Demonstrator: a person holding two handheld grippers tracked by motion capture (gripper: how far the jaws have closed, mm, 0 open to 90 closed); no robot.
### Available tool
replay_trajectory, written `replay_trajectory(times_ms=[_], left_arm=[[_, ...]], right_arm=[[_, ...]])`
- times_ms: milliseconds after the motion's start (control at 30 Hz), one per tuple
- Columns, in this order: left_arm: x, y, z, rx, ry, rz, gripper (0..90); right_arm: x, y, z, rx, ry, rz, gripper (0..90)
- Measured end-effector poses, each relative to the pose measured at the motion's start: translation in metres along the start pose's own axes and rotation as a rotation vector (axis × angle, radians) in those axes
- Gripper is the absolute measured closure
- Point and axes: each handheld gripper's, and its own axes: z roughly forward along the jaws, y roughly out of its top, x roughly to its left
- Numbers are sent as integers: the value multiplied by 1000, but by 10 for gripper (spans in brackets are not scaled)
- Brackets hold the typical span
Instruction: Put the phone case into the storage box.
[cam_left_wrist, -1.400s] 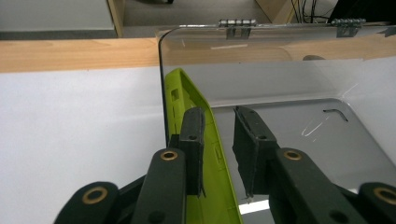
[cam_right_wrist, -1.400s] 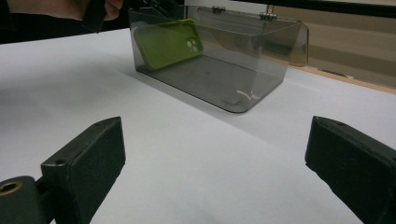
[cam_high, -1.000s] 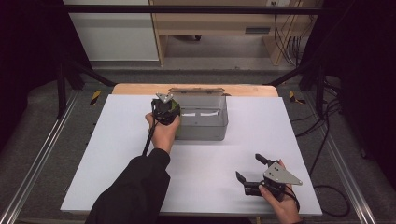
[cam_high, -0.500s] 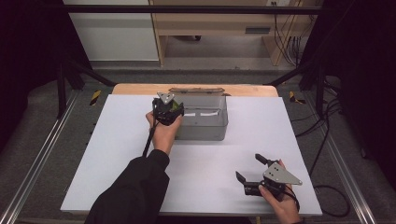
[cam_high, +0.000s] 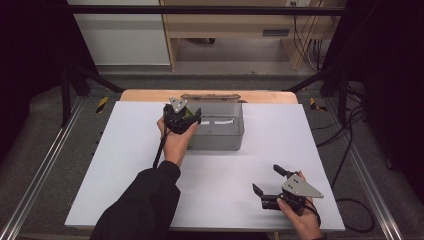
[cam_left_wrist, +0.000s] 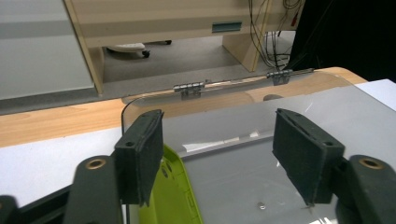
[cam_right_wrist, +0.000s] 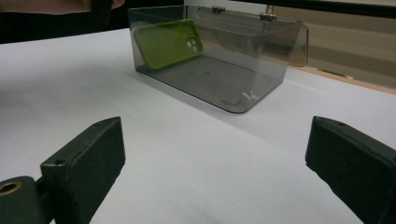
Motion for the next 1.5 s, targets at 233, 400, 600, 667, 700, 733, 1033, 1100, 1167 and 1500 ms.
replay_trajectory(times_ms=[233, 400, 600, 667, 700, 733, 1033, 1100, 1167, 1500], left_arm=[[-1, 0, 1, -19, -49, -4, 264], [-3, -1, 1, -23, -60, 2, 218], [-4, -1, 1, -16, -59, 4, 151], [-4, -1, 1, -17, -59, 5, 139], [-4, -1, 1, -19, -59, 6, 136], [-4, -1, 1, -21, -60, 7, 131], [-7, -2, 1, -32, -66, 43, 91], [-7, -2, 1, -37, -68, 43, 75], [-7, -2, 1, -44, -74, 42, 61], [-7, -3, -1, -61, -80, 60, 43]], right_arm=[[0, 0, 0, 0, 0, 0, 49], [0, 0, 0, 1, 0, -3, 48], [0, 0, 0, 1, 0, 1, 47], [0, 0, 0, 0, 0, 0, 47], [0, 0, 0, 1, 0, 0, 47], [0, 0, 0, 2, 0, -2, 46], [0, 0, 0, 1, -1, -2, 45], [0, 0, 0, -1, -2, 1, 42], [0, 0, 0, 0, -2, 1, 40], [0, 0, 0, 2, -2, 3, 39]])
